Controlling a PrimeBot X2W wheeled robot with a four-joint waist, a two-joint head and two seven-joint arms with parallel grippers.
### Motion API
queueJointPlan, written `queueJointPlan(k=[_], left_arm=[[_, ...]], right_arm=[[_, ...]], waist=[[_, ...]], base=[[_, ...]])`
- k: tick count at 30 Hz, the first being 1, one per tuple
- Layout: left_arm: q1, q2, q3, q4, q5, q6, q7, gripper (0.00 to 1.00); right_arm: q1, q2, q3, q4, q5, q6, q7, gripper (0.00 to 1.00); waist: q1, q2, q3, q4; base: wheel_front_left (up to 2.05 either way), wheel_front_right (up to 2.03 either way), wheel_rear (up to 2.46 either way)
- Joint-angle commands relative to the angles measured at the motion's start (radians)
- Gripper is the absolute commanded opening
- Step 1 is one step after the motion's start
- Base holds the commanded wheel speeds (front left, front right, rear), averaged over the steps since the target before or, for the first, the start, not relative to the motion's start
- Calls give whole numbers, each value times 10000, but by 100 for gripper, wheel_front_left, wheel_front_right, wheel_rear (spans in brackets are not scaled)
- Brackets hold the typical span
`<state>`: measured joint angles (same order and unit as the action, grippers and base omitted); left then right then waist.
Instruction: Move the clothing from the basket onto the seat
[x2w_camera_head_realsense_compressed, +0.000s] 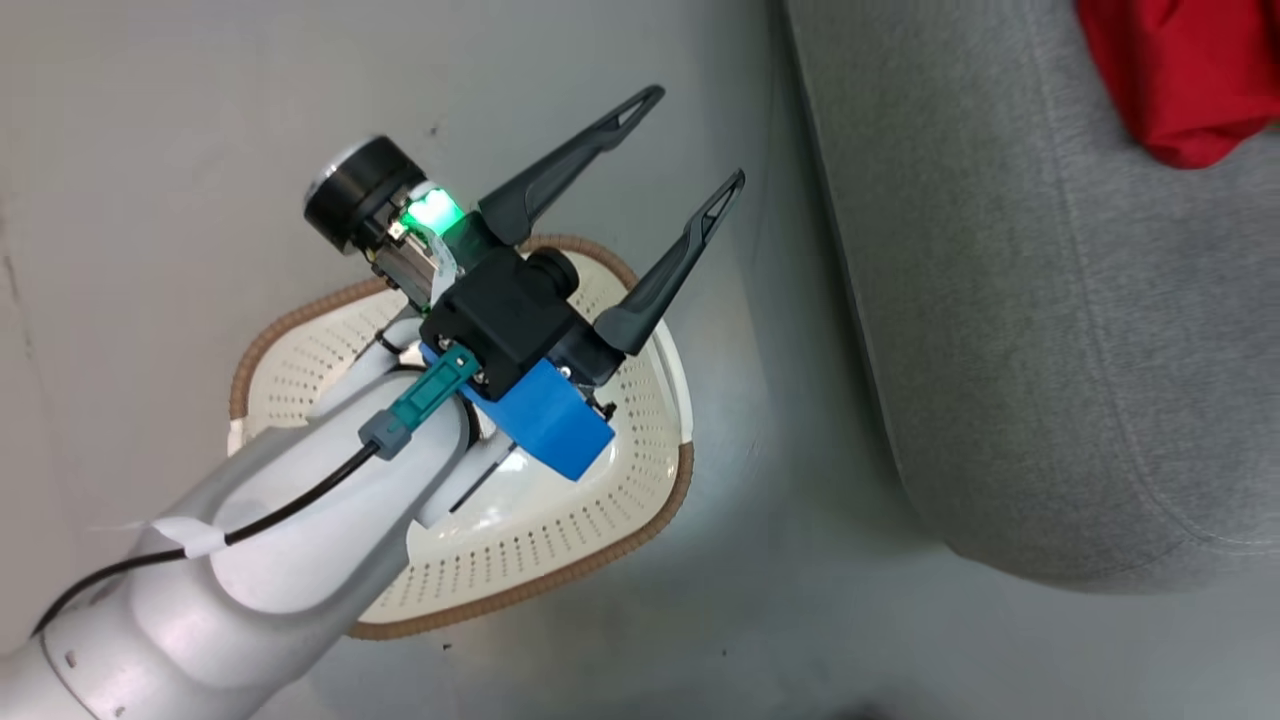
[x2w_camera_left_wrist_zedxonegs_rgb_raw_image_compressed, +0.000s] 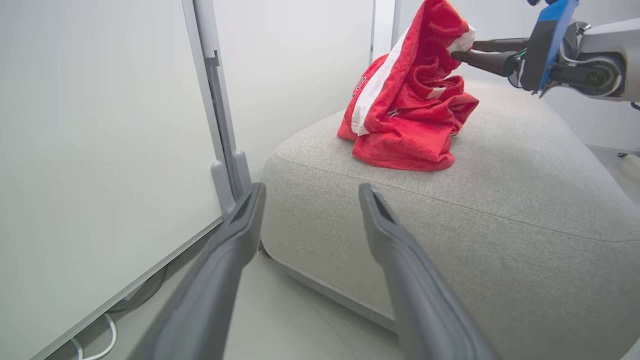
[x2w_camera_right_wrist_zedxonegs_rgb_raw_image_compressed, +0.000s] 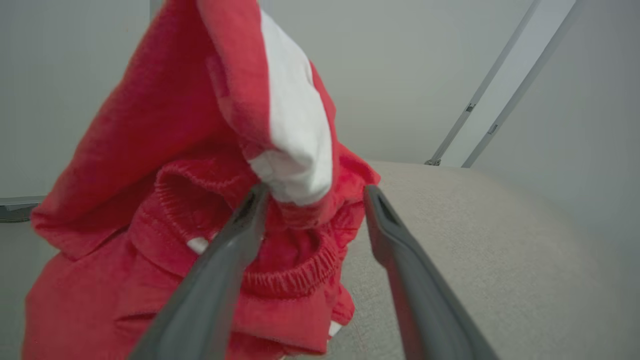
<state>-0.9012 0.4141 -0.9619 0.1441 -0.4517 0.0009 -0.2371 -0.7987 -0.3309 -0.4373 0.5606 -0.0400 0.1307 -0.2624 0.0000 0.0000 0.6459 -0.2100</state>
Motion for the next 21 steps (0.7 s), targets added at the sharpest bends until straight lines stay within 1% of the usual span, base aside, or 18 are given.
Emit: queueJointPlan(k=[1,6,10,15,18,21], left_arm=[[172,-56,41,64,-58,108,-84,100],[752,-278,268,306,-224,292,-231,100],[1392,-308,705,409,-322,530,-281,100],[2426,-439,1734,162,-96,739,-288,100],[3077,-601,2532,-30,181,793,-290,100],[3800,-782,3387,-219,470,748,-290,100]], right_arm=[[430,105,-10,-287,-93,2,-36,100],[1851,560,141,-1518,-117,2,-37,100],[2785,1049,568,-2518,-37,2,-36,100],[3620,1479,1367,-3618,183,2,-36,100],[4023,1705,1763,-4128,279,2,-36,100],[4349,1924,2159,-4510,372,2,-36,100]], waist=[[0,0,-498,-11],[0,0,-1391,168],[0,0,-2030,280],[0,0,-2685,576],[0,0,-3053,847],[0,0,-3376,1102]], base=[[0,0,0],[0,0,0],[0,0,0],[0,0,0],[0,0,0],[0,0,0]])
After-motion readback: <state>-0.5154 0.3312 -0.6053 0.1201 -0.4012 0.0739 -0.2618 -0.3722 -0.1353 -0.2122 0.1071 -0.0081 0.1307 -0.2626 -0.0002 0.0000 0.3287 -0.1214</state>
